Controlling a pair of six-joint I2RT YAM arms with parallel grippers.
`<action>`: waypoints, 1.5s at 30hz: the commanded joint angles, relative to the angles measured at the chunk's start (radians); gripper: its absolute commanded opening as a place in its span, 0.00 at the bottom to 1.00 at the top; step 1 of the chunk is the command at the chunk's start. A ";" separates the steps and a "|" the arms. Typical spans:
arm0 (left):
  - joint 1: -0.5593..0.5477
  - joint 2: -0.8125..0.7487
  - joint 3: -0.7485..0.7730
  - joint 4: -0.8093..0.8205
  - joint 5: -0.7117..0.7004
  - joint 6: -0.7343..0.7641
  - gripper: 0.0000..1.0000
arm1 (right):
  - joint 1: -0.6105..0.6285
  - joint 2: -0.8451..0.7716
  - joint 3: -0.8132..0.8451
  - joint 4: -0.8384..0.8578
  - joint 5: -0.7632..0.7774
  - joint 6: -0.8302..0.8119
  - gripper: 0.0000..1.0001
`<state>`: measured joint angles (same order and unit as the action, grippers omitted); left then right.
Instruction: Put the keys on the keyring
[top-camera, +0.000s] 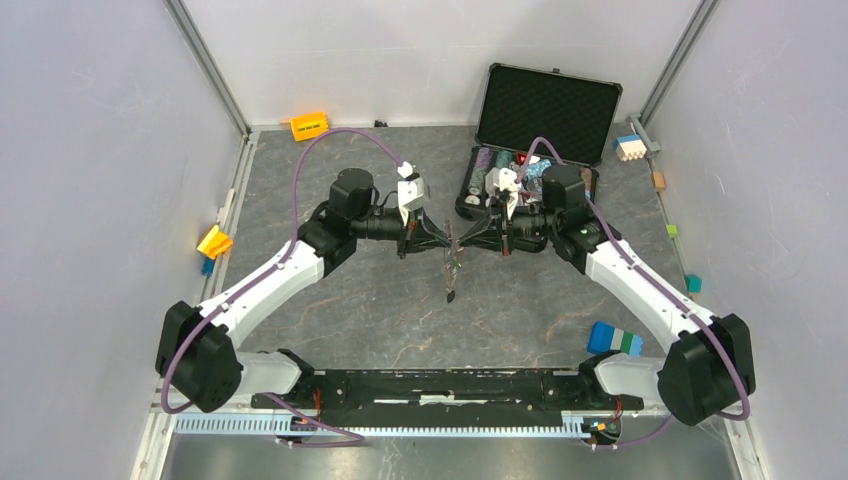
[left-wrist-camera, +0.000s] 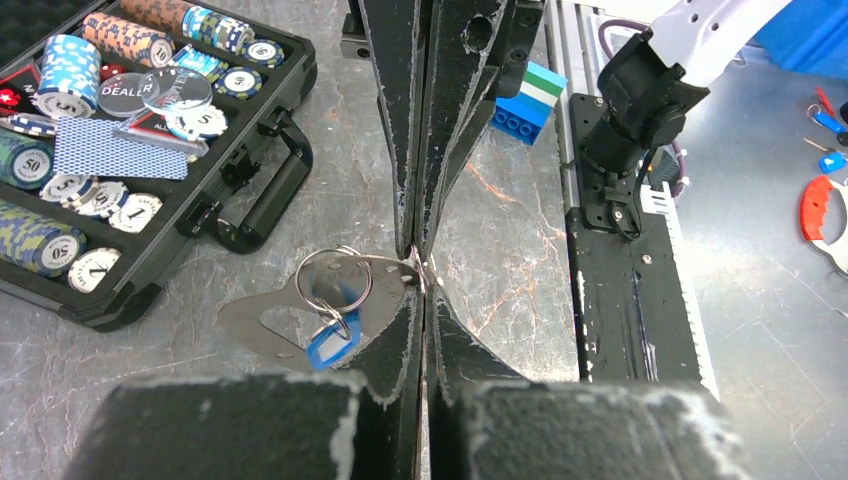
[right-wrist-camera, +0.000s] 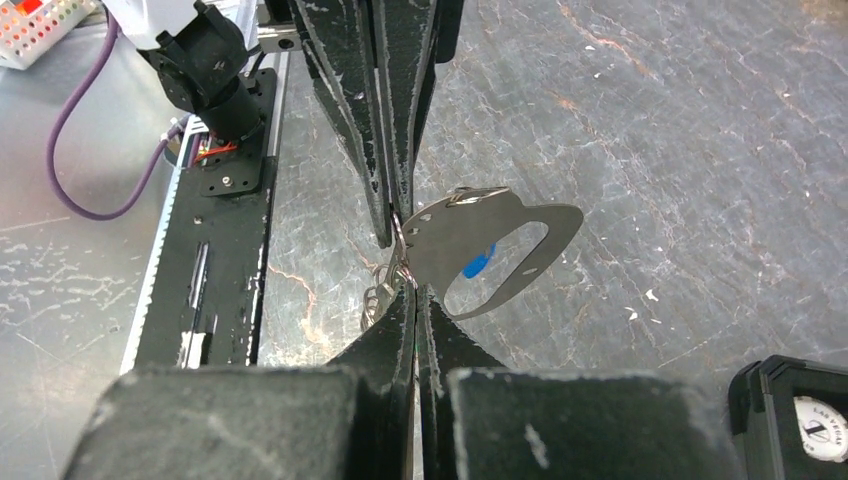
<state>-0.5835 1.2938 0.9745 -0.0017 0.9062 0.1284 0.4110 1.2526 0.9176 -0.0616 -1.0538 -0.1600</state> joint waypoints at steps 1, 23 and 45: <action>0.016 -0.021 0.013 0.078 0.128 0.036 0.02 | 0.000 -0.025 -0.016 -0.050 0.021 -0.095 0.00; 0.023 0.043 0.052 -0.034 0.262 0.177 0.02 | 0.035 -0.096 0.010 -0.265 0.002 -0.327 0.00; 0.022 0.071 0.056 -0.052 0.235 0.205 0.02 | 0.086 -0.075 0.109 -0.259 0.065 -0.215 0.00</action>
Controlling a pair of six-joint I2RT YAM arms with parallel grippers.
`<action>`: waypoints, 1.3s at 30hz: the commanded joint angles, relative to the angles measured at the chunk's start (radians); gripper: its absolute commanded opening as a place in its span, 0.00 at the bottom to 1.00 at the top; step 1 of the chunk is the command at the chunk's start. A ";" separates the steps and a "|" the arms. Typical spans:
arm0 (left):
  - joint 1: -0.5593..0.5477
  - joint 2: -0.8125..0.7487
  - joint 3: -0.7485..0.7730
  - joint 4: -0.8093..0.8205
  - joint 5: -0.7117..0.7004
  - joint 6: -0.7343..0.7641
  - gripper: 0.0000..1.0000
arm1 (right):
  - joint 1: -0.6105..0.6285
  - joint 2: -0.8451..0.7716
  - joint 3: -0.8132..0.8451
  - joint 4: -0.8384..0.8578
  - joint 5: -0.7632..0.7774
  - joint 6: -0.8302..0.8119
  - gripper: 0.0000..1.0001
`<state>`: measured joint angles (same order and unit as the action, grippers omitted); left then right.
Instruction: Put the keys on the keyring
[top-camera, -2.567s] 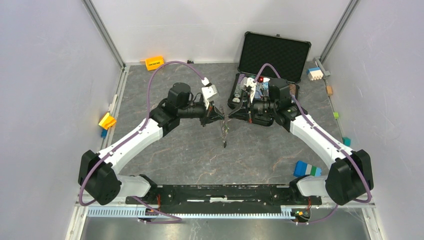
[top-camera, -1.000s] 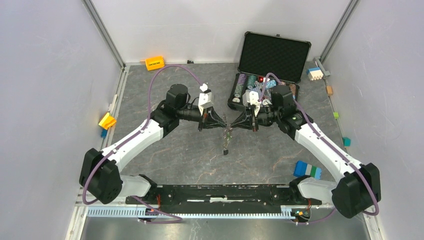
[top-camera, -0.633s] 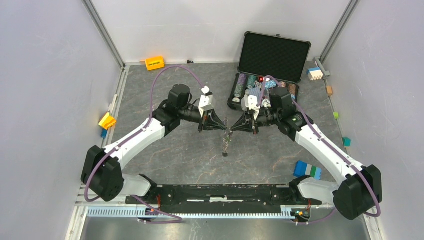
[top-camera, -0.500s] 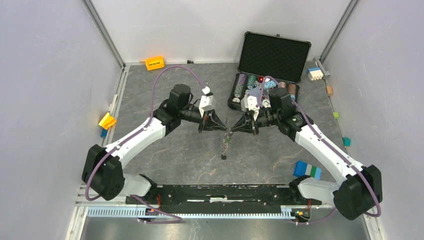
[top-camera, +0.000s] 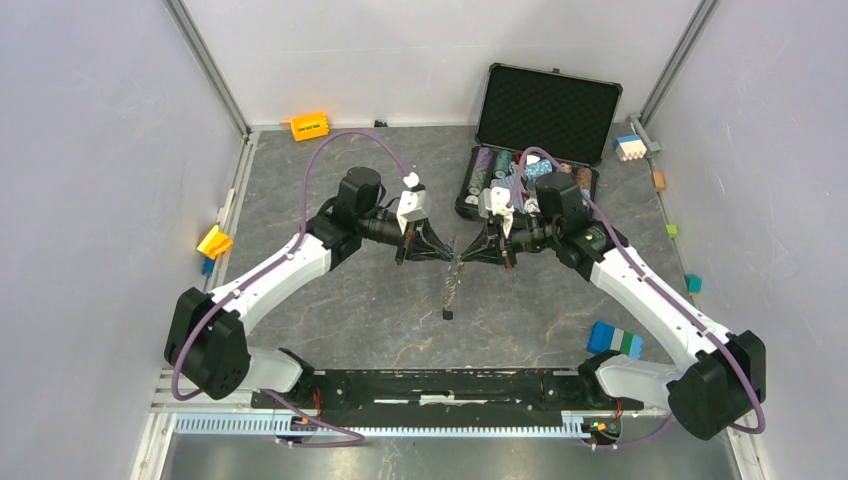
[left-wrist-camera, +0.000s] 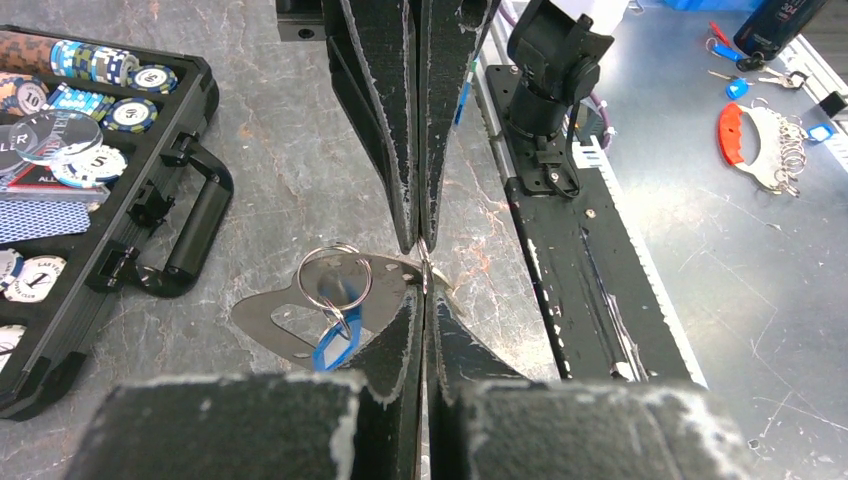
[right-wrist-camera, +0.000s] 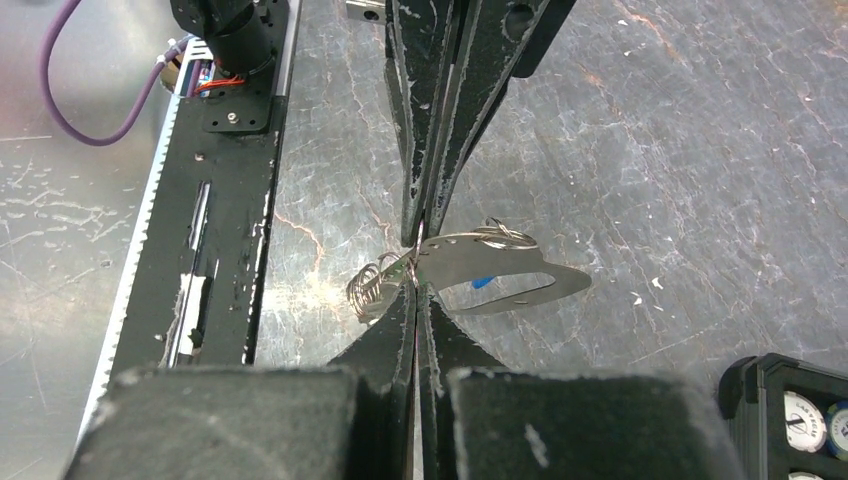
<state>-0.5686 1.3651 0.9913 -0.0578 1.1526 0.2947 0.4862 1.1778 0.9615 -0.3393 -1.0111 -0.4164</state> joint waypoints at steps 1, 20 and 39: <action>0.007 -0.001 0.039 0.004 -0.018 0.040 0.02 | 0.012 0.003 0.072 0.020 0.028 0.046 0.00; 0.000 -0.008 0.049 0.015 -0.112 -0.010 0.02 | 0.027 0.031 0.075 0.005 0.131 0.074 0.00; -0.038 -0.026 0.075 -0.085 -0.306 0.057 0.02 | 0.038 0.073 0.140 -0.065 0.116 0.047 0.00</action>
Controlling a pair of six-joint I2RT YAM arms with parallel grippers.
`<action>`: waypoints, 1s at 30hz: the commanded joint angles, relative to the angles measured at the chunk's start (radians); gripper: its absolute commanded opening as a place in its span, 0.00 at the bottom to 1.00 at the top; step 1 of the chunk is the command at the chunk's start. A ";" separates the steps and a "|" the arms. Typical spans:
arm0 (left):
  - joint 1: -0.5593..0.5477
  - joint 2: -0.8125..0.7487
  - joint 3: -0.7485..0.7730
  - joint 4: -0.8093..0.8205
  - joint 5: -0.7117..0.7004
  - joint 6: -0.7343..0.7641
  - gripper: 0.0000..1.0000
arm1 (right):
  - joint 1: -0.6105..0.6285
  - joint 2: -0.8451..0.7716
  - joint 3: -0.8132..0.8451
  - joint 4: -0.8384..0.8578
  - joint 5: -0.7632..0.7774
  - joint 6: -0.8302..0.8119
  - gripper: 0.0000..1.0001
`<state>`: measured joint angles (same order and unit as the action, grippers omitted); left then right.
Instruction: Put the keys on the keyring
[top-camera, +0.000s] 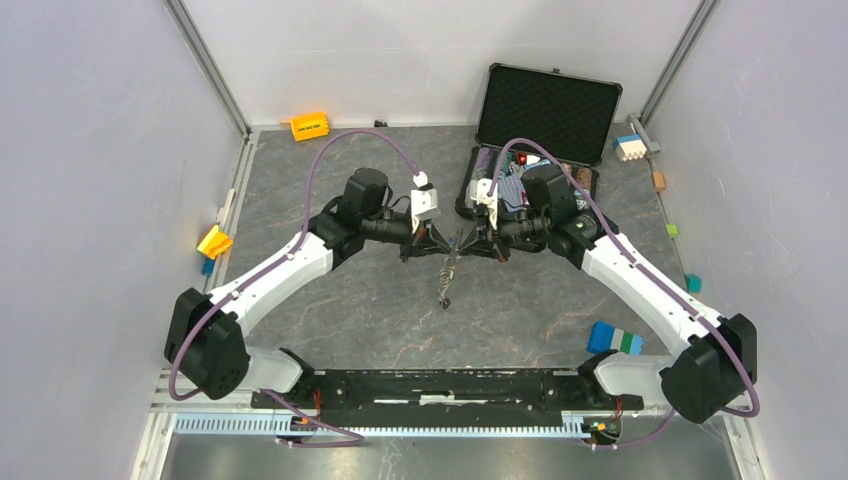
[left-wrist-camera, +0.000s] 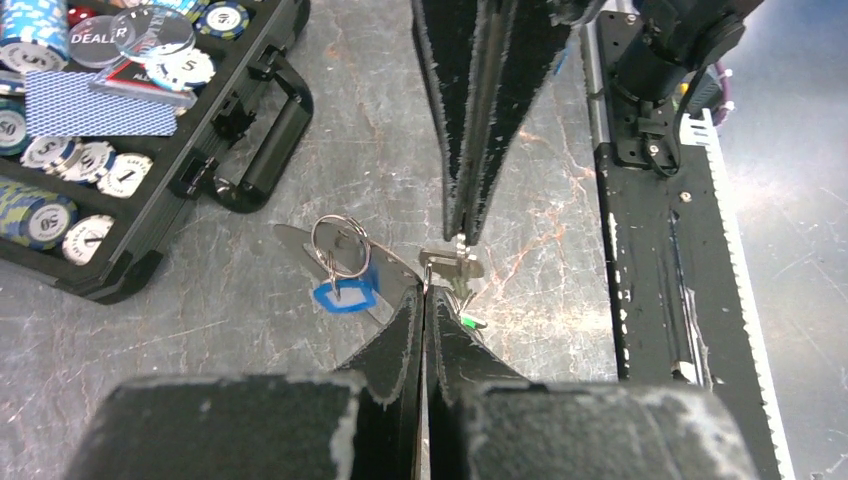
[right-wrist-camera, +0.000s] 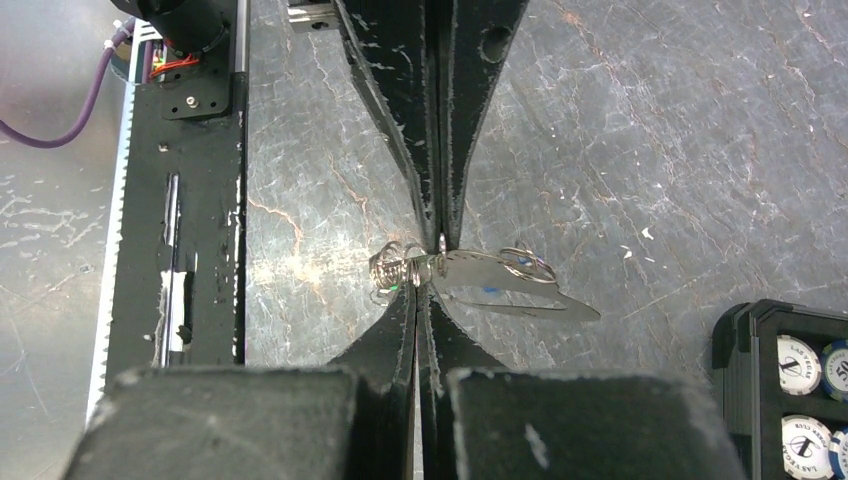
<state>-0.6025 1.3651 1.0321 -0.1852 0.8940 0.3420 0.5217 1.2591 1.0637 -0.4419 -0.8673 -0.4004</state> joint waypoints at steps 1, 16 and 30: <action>-0.005 -0.026 0.033 0.049 -0.054 -0.002 0.02 | 0.002 -0.010 0.036 0.044 -0.024 0.038 0.00; -0.016 -0.041 0.008 0.127 -0.120 -0.135 0.02 | -0.075 -0.012 -0.106 0.290 -0.001 0.333 0.00; -0.017 -0.036 0.017 0.144 -0.245 -0.254 0.02 | -0.147 -0.024 -0.198 0.510 -0.097 0.577 0.00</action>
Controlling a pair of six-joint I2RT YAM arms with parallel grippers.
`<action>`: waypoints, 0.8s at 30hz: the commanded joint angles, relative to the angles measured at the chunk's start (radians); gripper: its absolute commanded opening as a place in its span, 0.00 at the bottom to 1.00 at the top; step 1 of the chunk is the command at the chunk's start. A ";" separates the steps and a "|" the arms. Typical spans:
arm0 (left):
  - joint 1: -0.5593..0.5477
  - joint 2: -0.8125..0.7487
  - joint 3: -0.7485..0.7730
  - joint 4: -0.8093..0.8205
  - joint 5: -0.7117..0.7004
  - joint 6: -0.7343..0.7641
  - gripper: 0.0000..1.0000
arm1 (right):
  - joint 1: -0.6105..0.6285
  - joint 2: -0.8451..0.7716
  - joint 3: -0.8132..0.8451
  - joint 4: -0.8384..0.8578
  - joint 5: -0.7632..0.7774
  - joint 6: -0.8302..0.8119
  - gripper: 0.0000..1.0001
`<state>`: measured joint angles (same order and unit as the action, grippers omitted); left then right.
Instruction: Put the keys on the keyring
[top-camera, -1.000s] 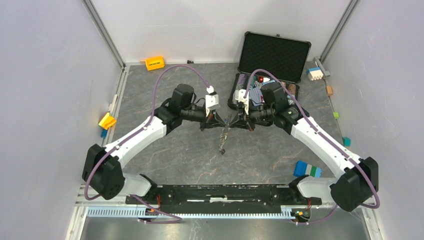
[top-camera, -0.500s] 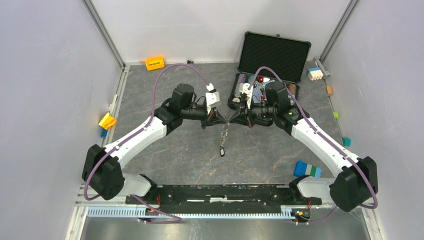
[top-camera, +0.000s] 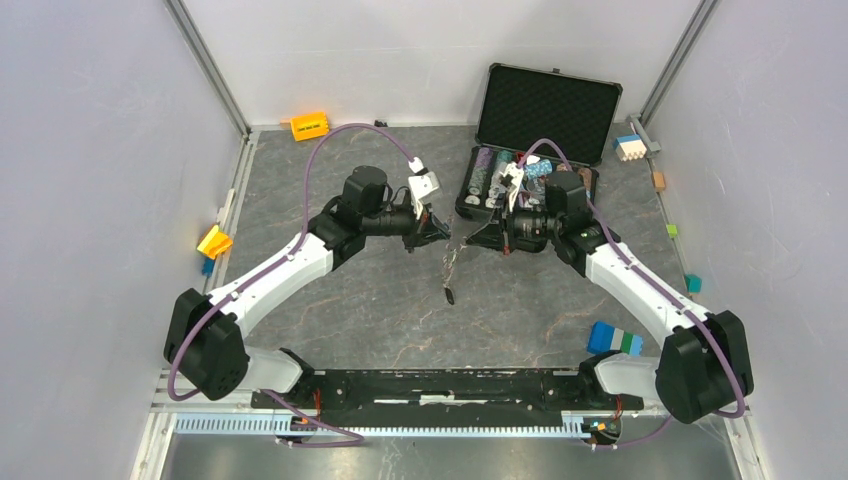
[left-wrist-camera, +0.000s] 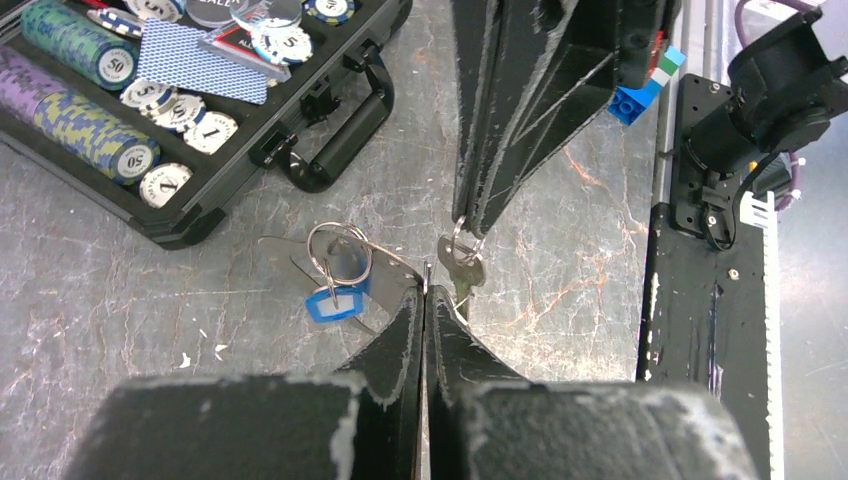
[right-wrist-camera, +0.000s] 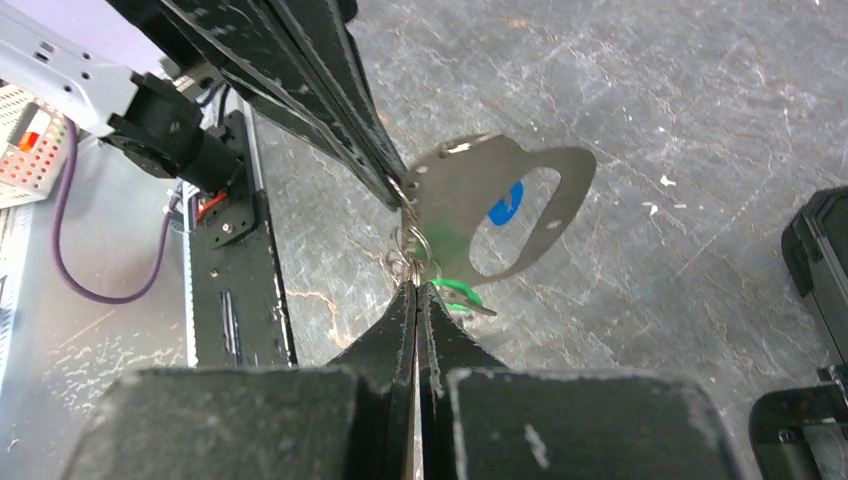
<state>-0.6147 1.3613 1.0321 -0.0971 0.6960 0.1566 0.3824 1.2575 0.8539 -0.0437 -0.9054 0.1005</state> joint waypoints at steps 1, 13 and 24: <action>-0.005 -0.032 0.018 0.056 -0.066 -0.079 0.02 | -0.009 -0.021 0.017 0.116 -0.062 0.086 0.00; -0.023 -0.025 0.050 0.019 -0.142 -0.142 0.02 | -0.010 0.034 0.078 0.151 -0.019 0.174 0.00; -0.037 -0.027 0.057 0.014 -0.139 -0.182 0.02 | -0.008 0.079 0.104 0.140 0.035 0.194 0.00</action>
<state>-0.6434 1.3613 1.0359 -0.1040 0.5545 0.0261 0.3767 1.3243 0.9054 0.0685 -0.8944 0.2810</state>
